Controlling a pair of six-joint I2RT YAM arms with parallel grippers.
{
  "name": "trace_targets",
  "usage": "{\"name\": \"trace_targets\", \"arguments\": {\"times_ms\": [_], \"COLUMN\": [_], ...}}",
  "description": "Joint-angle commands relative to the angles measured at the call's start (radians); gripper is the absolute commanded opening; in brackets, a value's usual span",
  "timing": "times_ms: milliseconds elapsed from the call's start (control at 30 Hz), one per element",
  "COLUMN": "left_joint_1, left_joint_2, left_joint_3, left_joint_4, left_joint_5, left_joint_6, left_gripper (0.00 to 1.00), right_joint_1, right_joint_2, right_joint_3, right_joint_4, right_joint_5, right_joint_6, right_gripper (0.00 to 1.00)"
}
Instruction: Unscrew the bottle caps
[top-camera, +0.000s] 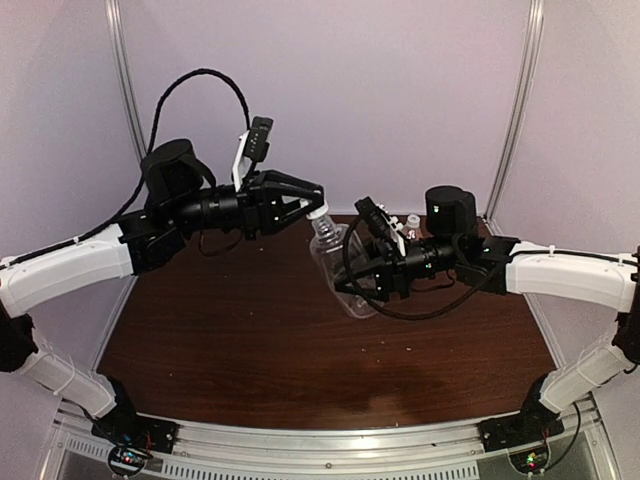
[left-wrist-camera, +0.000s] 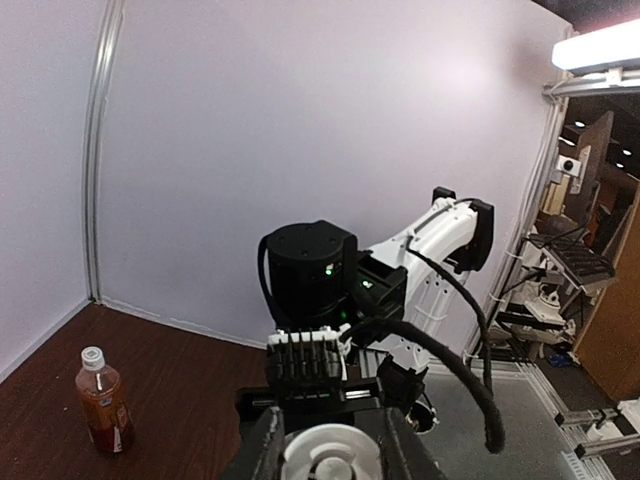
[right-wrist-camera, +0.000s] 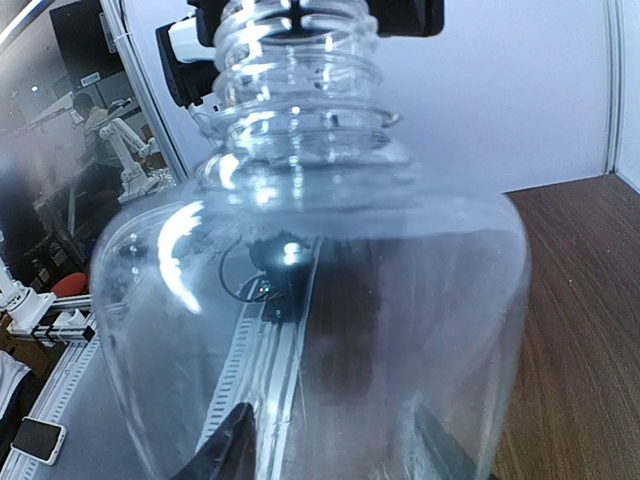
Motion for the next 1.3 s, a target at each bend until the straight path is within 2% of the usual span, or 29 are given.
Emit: {"name": "trace_targets", "arguments": {"times_ms": [0,167,400,633,800,1033,1267], "left_joint_1": [-0.007,-0.009,-0.009,0.002,0.018,0.056,0.094], "left_joint_2": [-0.083,-0.126,-0.187,-0.251,-0.253,-0.143,0.016], "left_joint_3": [-0.029,-0.047,-0.1,-0.267,-0.427,-0.601,-0.679], "left_joint_4": [0.026,0.016,-0.146,-0.188,-0.14,0.001,0.121], "left_joint_5": [-0.227,-0.317,-0.571,-0.854,-1.023,-1.094,-1.11], "left_joint_6": [-0.088,-0.12,0.029,0.115,0.109,0.082,0.057], "left_gripper": [0.0,0.0,0.03,0.07,0.12,0.14,0.14], "right_joint_1": [-0.004,-0.004,-0.006,-0.01,-0.013,-0.015,-0.017], "right_joint_2": [-0.021,-0.032,-0.056,-0.081,-0.08,-0.061,-0.058], "right_joint_3": [0.03,0.023,0.01,-0.002,-0.01,-0.011,-0.019], "right_joint_4": [-0.046,-0.048,-0.049,-0.054,-0.049,-0.046,-0.051], "right_joint_5": [0.113,0.134,0.147,0.164,0.17,0.171,0.176], "right_joint_6": [-0.022,-0.022,-0.024,-0.025,-0.023,-0.022,-0.025], "right_gripper": [0.43,0.43,0.43,0.43,0.43,0.42,0.42]}}
